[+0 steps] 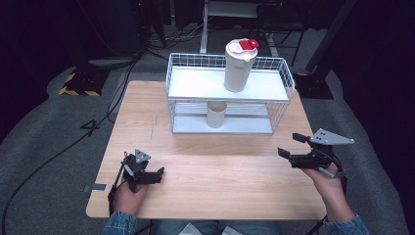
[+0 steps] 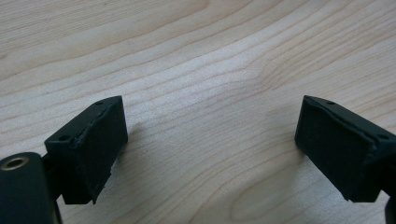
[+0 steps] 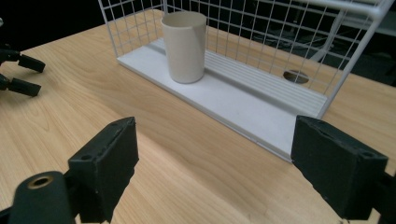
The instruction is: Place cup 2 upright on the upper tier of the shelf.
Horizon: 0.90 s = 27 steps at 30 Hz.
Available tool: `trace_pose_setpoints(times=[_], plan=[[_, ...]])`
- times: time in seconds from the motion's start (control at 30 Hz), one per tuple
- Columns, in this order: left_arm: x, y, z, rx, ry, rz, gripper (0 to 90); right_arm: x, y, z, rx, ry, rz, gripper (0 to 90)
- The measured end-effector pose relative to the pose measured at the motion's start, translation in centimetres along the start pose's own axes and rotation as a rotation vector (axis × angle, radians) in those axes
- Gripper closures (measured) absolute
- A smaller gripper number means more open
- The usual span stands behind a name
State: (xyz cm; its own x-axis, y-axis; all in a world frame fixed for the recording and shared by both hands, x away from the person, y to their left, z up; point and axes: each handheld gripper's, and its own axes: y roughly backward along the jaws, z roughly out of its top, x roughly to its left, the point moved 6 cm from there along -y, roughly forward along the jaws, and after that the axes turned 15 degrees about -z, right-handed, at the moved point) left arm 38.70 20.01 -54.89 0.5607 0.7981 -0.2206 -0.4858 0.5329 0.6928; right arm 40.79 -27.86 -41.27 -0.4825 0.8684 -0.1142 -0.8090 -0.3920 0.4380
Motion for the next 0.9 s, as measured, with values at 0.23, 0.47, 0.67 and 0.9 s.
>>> trace_pose_setpoints(times=[0.23, 0.47, 0.67, 0.9], plan=[[0.0, 0.0, 0.0, 0.001, 0.000, 0.000, 9.9, -0.2, -0.6, -2.2, 0.028, -0.023, -0.014, 15.2], [0.0, 0.0, 0.0, 0.001, -0.001, 0.000, 9.9, 0.3, -1.6, -4.3, 0.070, -0.003, -0.018, 15.2], [0.0, 0.0, 0.0, 0.001, -0.001, 0.000, 9.9, 1.0, -2.4, -5.7, 0.090, 0.011, -0.022, 15.2], [0.0, 0.0, 0.0, 0.001, 0.000, 0.000, 9.9, 1.3, -3.1, -7.3, 0.119, -0.018, -0.029, 15.2]])
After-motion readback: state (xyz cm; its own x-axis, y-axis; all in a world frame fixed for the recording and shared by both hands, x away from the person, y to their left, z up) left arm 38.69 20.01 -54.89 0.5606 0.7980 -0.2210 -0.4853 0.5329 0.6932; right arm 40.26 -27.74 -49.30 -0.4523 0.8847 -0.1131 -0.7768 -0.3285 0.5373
